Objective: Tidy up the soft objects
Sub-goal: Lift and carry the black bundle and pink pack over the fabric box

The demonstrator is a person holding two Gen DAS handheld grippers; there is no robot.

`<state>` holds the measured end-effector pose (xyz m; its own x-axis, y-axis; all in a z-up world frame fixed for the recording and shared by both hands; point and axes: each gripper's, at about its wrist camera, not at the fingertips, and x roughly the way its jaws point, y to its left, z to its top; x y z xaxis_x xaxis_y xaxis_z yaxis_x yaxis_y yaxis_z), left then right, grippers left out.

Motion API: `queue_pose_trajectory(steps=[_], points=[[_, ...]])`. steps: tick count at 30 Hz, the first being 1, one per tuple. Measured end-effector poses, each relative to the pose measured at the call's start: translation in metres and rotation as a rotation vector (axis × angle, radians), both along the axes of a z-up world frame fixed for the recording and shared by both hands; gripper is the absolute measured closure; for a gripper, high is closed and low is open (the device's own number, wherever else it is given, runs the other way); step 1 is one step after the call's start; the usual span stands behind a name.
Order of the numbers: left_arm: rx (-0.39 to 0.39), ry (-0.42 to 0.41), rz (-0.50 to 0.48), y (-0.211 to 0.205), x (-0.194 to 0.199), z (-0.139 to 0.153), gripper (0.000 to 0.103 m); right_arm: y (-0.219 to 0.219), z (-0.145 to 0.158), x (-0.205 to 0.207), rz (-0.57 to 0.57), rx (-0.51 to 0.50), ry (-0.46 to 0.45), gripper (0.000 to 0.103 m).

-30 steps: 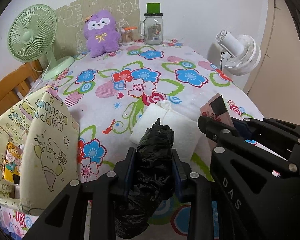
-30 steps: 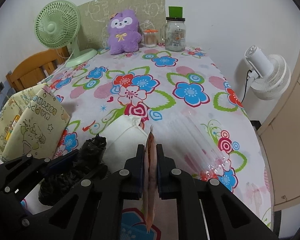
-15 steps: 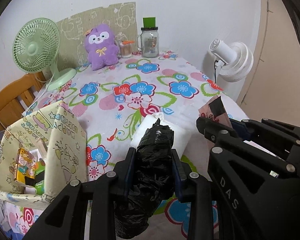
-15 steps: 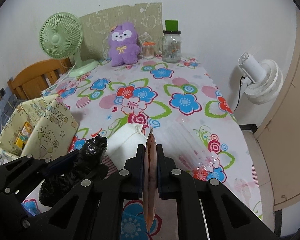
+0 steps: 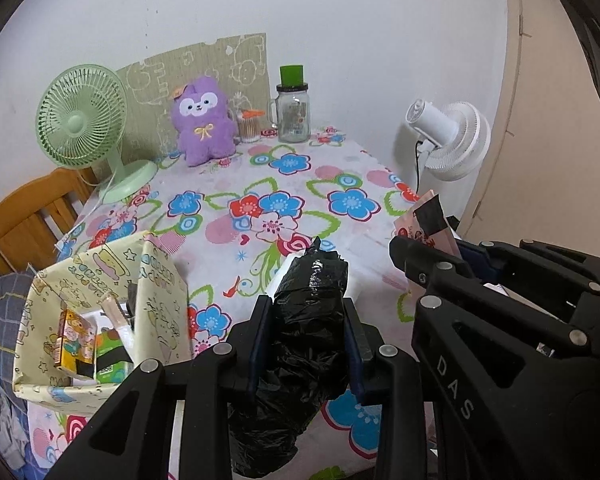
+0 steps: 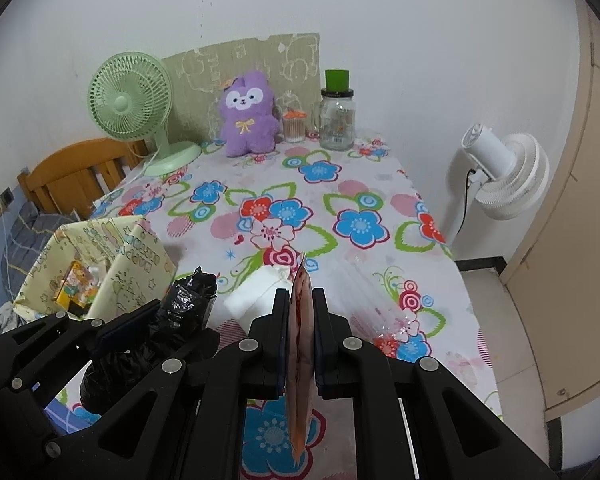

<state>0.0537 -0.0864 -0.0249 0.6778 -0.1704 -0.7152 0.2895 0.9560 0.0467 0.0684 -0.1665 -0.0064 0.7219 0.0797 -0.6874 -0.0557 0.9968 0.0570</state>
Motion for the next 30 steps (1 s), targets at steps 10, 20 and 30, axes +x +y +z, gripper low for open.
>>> queue_pose_trajectory(steps=[10, 20, 30], points=[[-0.004, -0.033, -0.011, 0.008, -0.013, 0.022, 0.070, 0.010, 0.024, -0.014, -0.001, -0.005, -0.029, 0.090], [0.002, -0.056, -0.012, 0.028, -0.019, 0.037, 0.070, 0.029, 0.038, -0.018, 0.009, 0.005, -0.046, 0.090], [0.004, -0.069, -0.007, 0.052, -0.015, 0.045, 0.070, 0.056, 0.048, -0.011, 0.039, -0.005, -0.058, 0.090]])
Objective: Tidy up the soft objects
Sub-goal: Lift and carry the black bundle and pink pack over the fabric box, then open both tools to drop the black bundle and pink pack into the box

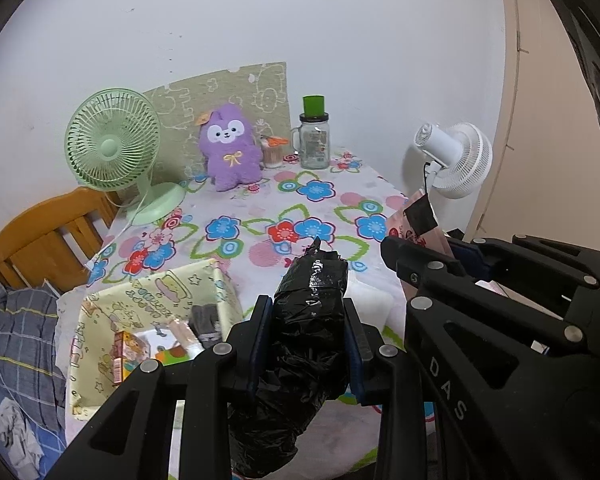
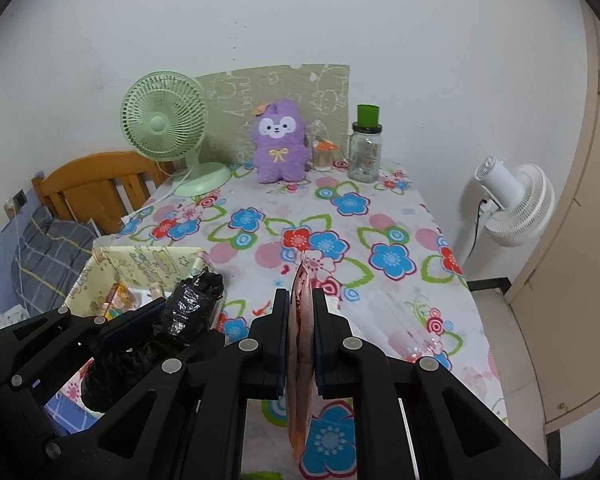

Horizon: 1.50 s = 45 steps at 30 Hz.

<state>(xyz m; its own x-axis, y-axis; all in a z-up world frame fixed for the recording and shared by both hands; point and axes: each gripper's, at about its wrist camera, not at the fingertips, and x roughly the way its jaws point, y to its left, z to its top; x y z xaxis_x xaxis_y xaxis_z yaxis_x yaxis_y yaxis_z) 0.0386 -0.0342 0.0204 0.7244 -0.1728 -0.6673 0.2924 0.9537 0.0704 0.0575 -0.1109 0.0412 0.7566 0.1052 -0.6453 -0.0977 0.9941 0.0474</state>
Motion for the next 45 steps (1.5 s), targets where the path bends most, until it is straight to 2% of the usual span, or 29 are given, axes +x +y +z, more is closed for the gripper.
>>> queue_pose_trajectory(steps=[14, 27, 45], points=[[0.000, -0.005, 0.065, 0.051, 0.020, 0.002, 0.070, 0.055, 0.001, 0.026, 0.068, 0.003, 0.017, 0.090], [0.005, 0.029, 0.126, 0.096, 0.043, -0.013, 0.069, 0.101, -0.015, 0.055, 0.138, -0.015, 0.060, 0.090], [-0.023, 0.167, 0.207, 0.139, 0.074, -0.050, 0.065, 0.143, -0.044, 0.084, 0.253, -0.012, 0.116, 0.090]])
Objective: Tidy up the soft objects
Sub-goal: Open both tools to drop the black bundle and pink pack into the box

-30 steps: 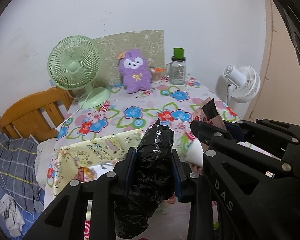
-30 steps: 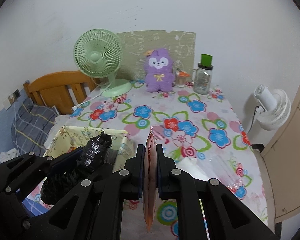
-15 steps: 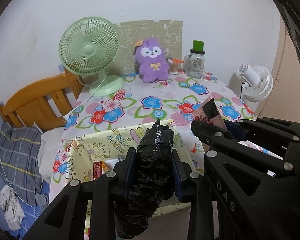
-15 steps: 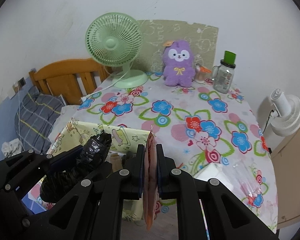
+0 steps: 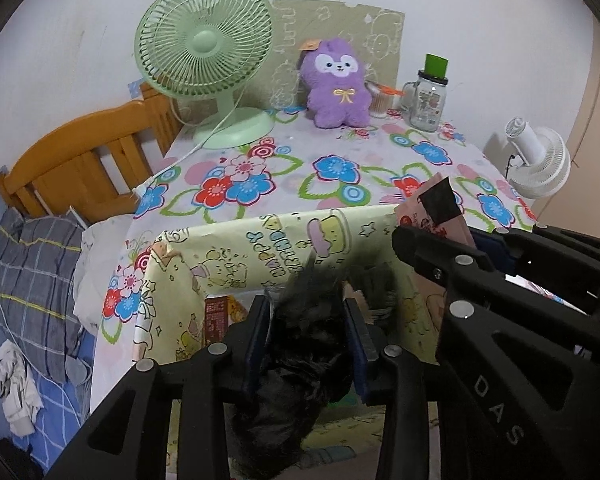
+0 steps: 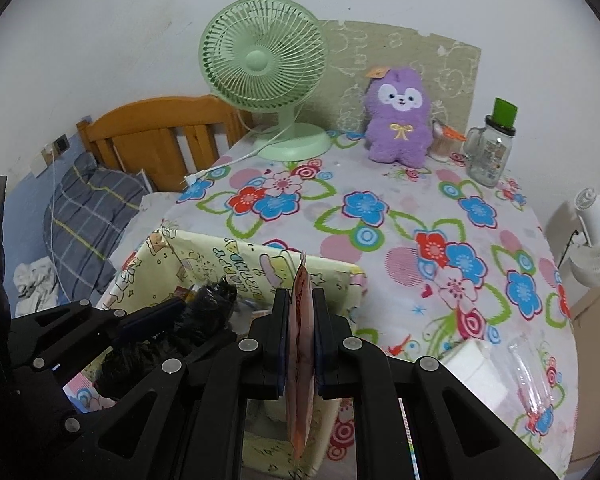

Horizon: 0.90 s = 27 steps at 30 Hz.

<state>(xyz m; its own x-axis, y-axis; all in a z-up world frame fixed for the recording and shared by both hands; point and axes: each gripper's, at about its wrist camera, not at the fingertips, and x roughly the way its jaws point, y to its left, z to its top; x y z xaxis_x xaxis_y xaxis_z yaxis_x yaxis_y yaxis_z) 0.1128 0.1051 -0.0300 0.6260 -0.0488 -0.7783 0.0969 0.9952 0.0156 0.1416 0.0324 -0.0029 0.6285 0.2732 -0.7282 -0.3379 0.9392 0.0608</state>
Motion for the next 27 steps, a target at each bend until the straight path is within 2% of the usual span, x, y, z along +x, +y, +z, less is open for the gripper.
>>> queue_pose_trajectory(steps=[3, 11, 18, 19, 20, 21, 22, 23, 27], points=[[-0.003, 0.007, 0.010, 0.005, 0.004, -0.003, 0.061, 0.006, -0.003, 0.004, 0.014, 0.001, 0.006, 0.090], [-0.001, 0.018, 0.049, 0.019, 0.015, -0.009, 0.038, 0.019, -0.010, 0.015, 0.048, 0.018, 0.021, 0.089], [0.009, 0.031, 0.061, 0.023, 0.018, -0.015, 0.026, 0.025, -0.019, 0.020, 0.062, -0.006, 0.059, 0.085], [0.008, 0.032, 0.062, 0.023, 0.017, -0.016, 0.024, 0.025, -0.020, 0.021, 0.062, -0.010, 0.065, 0.079], [0.007, 0.032, 0.061, 0.024, 0.017, -0.016, 0.021, 0.025, -0.020, 0.021, 0.060, -0.012, 0.069, 0.067], [0.005, 0.032, 0.059, 0.024, 0.016, -0.016, 0.020, 0.024, -0.021, 0.021, 0.055, -0.017, 0.072, 0.060], [0.004, 0.031, 0.056, 0.023, 0.015, -0.016, 0.019, 0.023, -0.020, 0.020, 0.044, -0.019, 0.060, 0.047], [0.006, 0.029, 0.055, 0.023, 0.014, -0.016, 0.018, 0.022, -0.019, 0.018, 0.036, -0.021, 0.044, 0.039], [0.008, 0.015, 0.051, 0.021, 0.009, -0.012, 0.016, 0.019, -0.013, 0.012, 0.024, -0.036, 0.009, 0.034]])
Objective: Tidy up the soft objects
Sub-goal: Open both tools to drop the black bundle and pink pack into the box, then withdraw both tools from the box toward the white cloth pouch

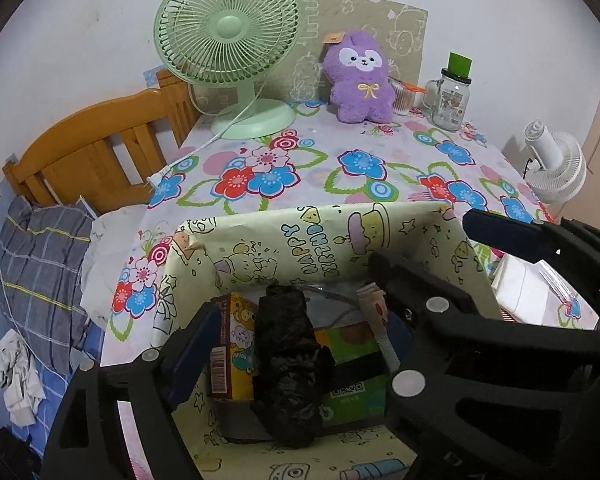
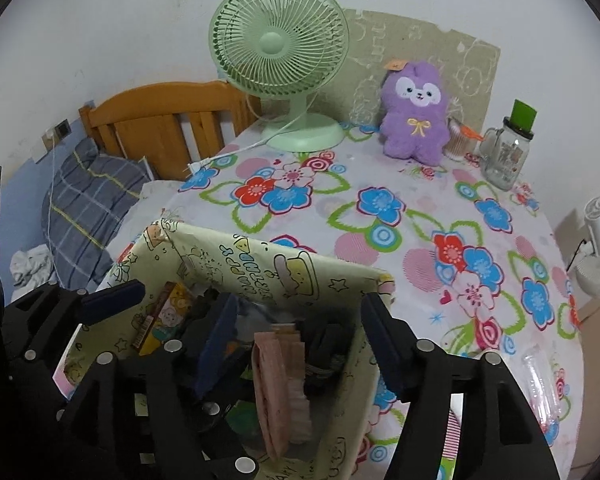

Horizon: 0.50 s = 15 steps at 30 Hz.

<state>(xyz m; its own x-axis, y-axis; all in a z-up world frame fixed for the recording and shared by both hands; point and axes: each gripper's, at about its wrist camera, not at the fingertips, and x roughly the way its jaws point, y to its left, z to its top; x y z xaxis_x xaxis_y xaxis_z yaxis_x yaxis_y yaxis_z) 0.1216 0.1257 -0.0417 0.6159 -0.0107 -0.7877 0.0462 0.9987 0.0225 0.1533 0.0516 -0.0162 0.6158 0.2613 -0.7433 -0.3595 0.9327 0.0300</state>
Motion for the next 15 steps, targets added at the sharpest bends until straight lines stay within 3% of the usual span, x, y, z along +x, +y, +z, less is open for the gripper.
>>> queue_pose_trajectory(steps=[5, 15], points=[[0.005, -0.007, -0.007, -0.005, -0.005, 0.003, 0.012, -0.008, 0.004, -0.006, -0.020, -0.005, -0.014, 0.025], [0.024, -0.047, -0.027, -0.024, -0.018, 0.015, 0.006, -0.030, 0.016, -0.025, -0.067, -0.009, -0.059, 0.017]])
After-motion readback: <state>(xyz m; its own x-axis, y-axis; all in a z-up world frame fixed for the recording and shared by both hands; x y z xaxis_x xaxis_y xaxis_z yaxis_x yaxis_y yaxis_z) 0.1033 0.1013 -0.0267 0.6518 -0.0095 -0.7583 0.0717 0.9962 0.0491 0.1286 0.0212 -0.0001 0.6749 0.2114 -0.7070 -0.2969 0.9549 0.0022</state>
